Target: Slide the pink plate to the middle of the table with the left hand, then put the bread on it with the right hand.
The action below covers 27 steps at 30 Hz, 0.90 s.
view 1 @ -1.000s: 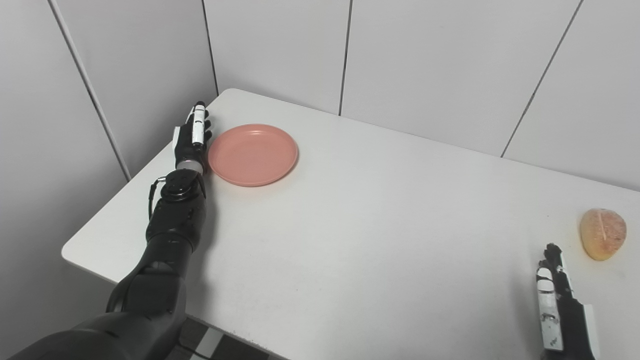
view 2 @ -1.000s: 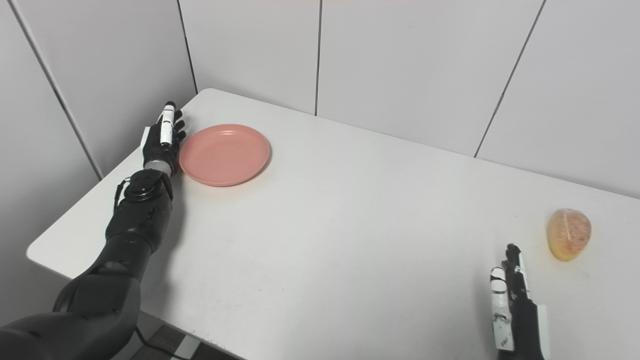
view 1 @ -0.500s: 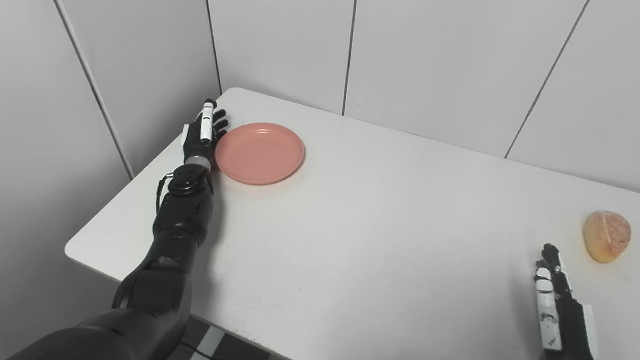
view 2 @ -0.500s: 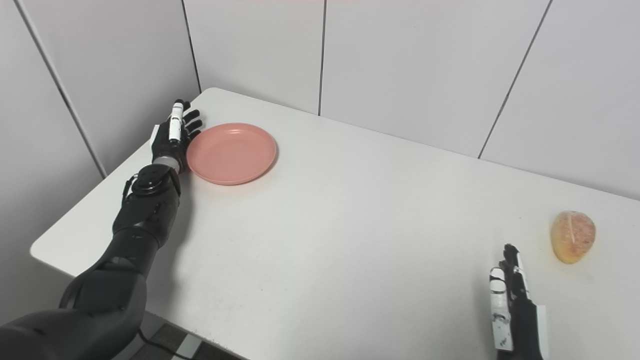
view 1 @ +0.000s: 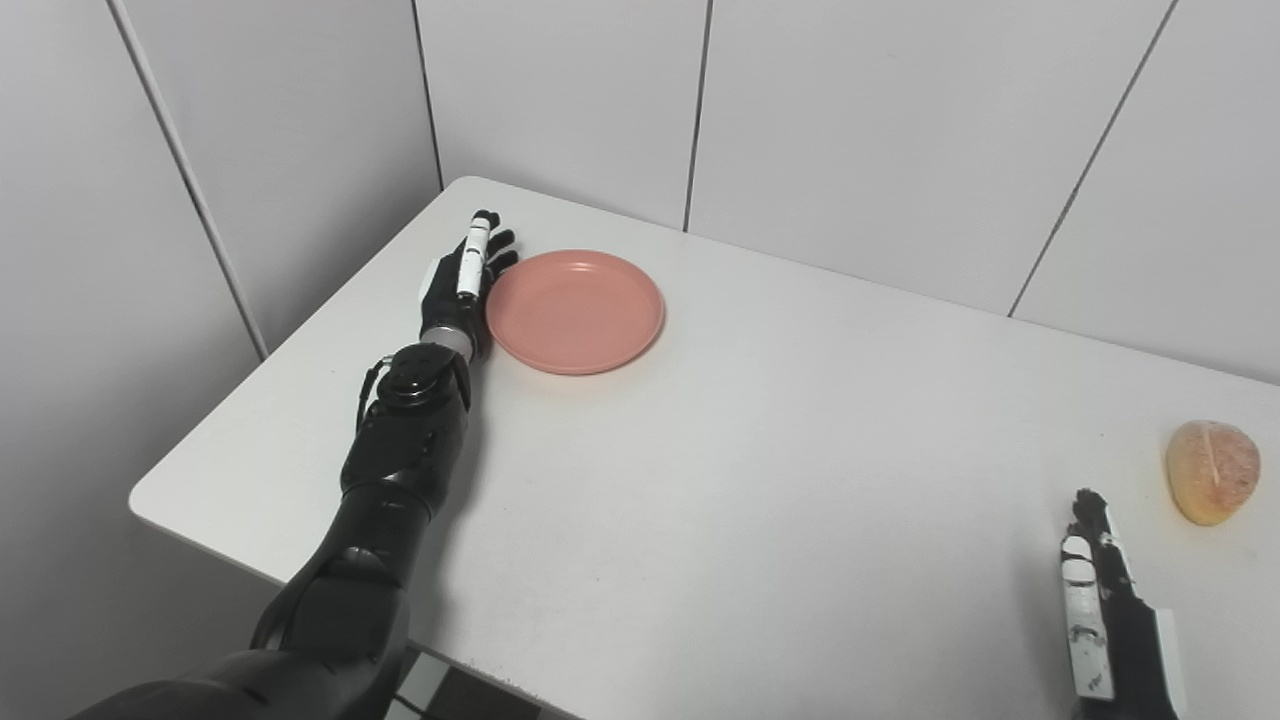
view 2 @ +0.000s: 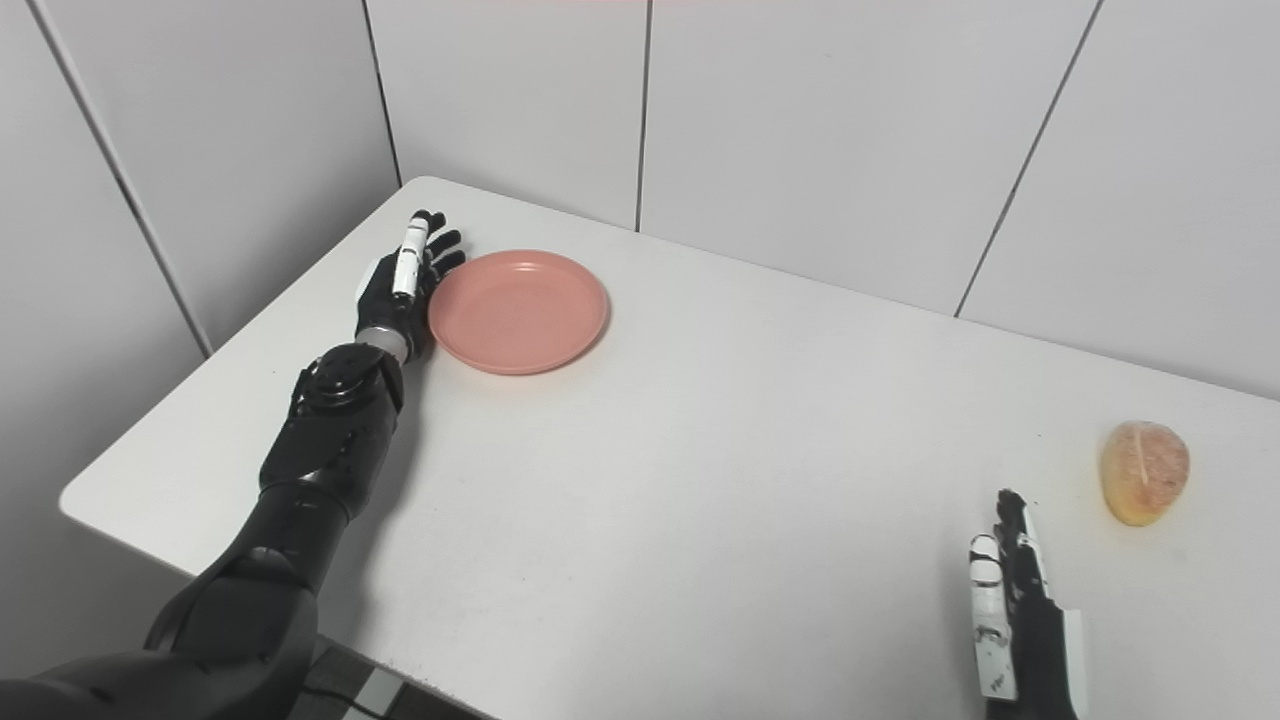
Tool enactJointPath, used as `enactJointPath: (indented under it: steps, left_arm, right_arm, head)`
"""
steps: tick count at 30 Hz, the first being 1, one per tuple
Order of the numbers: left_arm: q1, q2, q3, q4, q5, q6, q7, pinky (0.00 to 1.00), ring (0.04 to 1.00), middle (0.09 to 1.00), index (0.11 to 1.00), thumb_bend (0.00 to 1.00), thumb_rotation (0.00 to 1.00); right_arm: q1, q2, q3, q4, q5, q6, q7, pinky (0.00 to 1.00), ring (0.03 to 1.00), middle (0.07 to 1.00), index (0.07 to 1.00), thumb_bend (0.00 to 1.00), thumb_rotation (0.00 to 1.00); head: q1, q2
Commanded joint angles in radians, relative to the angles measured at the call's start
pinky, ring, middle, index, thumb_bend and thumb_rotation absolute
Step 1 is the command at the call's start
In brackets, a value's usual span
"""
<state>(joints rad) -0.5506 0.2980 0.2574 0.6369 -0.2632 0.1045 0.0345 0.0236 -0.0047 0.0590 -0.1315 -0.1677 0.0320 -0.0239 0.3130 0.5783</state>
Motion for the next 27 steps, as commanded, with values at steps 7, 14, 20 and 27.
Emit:
enactJointPath:
  steps: [7, 14, 20, 27]
  left_arm:
    - [0.005, -0.088, -0.120, -0.026, 0.010, 0.074, -0.099, 0.87, 0.881, 0.892, 0.885, 0.35, 1.00]
    - [0.029, -0.104, -0.179, -0.110, 0.010, 0.112, -0.114, 0.86, 0.881, 0.890, 0.877, 0.35, 1.00]
    - [0.064, -0.134, -0.234, -0.224, 0.021, 0.169, -0.124, 0.85, 0.882, 0.889, 0.878, 0.34, 1.00]
    - [0.105, -0.172, -0.296, -0.331, 0.043, 0.225, -0.151, 0.90, 0.908, 0.911, 0.900, 0.33, 1.00]
  right_arm:
    - [-0.028, 0.032, 0.005, 0.018, -0.022, -0.057, -0.041, 0.90, 0.933, 0.930, 0.909, 0.22, 1.00]
    - [-0.024, 0.027, 0.024, -0.005, -0.068, -0.039, -0.046, 0.87, 0.928, 0.927, 0.912, 0.17, 1.00]
    - [-0.014, 0.035, 0.029, -0.022, -0.074, -0.024, -0.044, 0.87, 0.926, 0.932, 0.919, 0.16, 1.00]
    - [-0.016, 0.051, 0.039, -0.021, -0.087, -0.026, -0.053, 0.86, 0.917, 0.927, 0.914, 0.17, 1.00]
  head:
    - [-0.021, 0.006]
    - [-0.063, 0.020]
    - [-0.097, 0.029]
    - [-0.145, 0.045]
